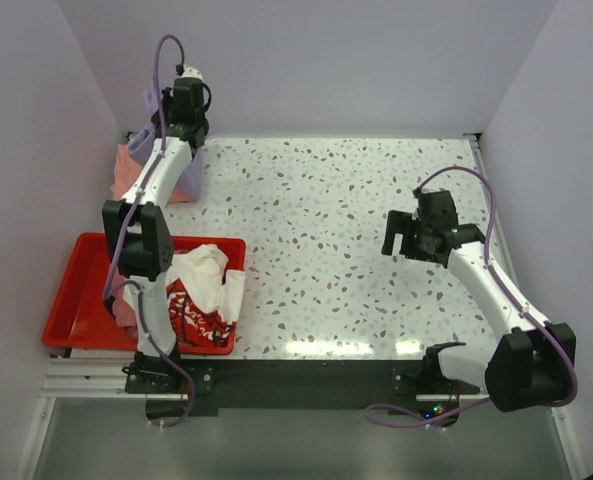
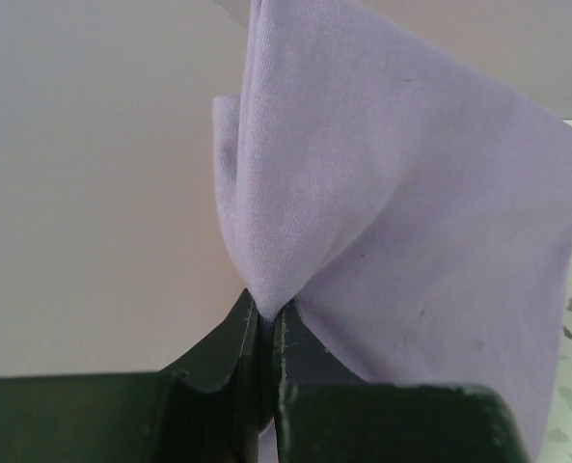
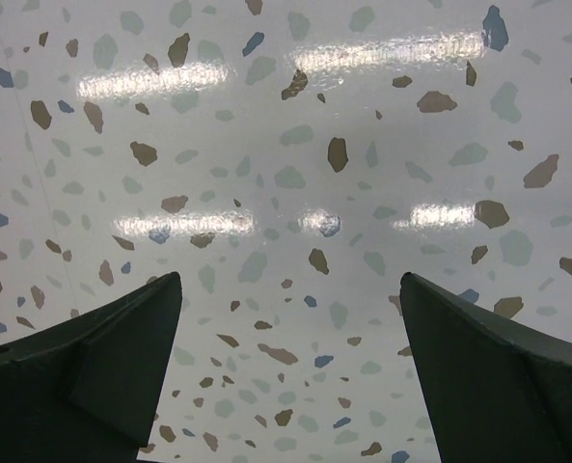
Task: Fold and stack the t-shirts
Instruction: Neatly place the folded tshirt to the corner
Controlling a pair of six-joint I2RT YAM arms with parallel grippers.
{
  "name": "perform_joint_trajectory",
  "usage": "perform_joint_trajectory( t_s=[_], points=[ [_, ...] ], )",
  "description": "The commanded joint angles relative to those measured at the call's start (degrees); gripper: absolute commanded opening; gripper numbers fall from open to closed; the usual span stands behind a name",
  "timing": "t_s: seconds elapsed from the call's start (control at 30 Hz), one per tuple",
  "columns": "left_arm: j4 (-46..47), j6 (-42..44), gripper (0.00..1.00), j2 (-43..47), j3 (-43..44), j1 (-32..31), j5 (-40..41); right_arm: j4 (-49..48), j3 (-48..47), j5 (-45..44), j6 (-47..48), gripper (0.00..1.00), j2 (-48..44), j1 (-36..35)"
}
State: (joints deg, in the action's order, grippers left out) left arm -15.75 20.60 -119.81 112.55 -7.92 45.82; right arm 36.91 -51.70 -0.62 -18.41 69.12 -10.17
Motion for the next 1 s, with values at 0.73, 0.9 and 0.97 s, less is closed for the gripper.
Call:
perform_joint_trajectory(
  t_s=[0.73,0.9,0.97],
  points=[
    [13.37,-0.47,0.06,-13.52,1.62,12.84,1.64,1.5,-3.05,-7.11,-0.39,0.99,4.18,0.15],
    [12.68,-2.84,0.59,-15.63,3.55,14.69,2.43,1.77,-2.97,-7.29,-0.31,0.99,4.53,0.15],
    [9.87,-5.81,1.0,-15.46,5.22,15.48,0.77,1.77,-3.05,-7.38,-0.31,0.99,4.7,0.07]
  ],
)
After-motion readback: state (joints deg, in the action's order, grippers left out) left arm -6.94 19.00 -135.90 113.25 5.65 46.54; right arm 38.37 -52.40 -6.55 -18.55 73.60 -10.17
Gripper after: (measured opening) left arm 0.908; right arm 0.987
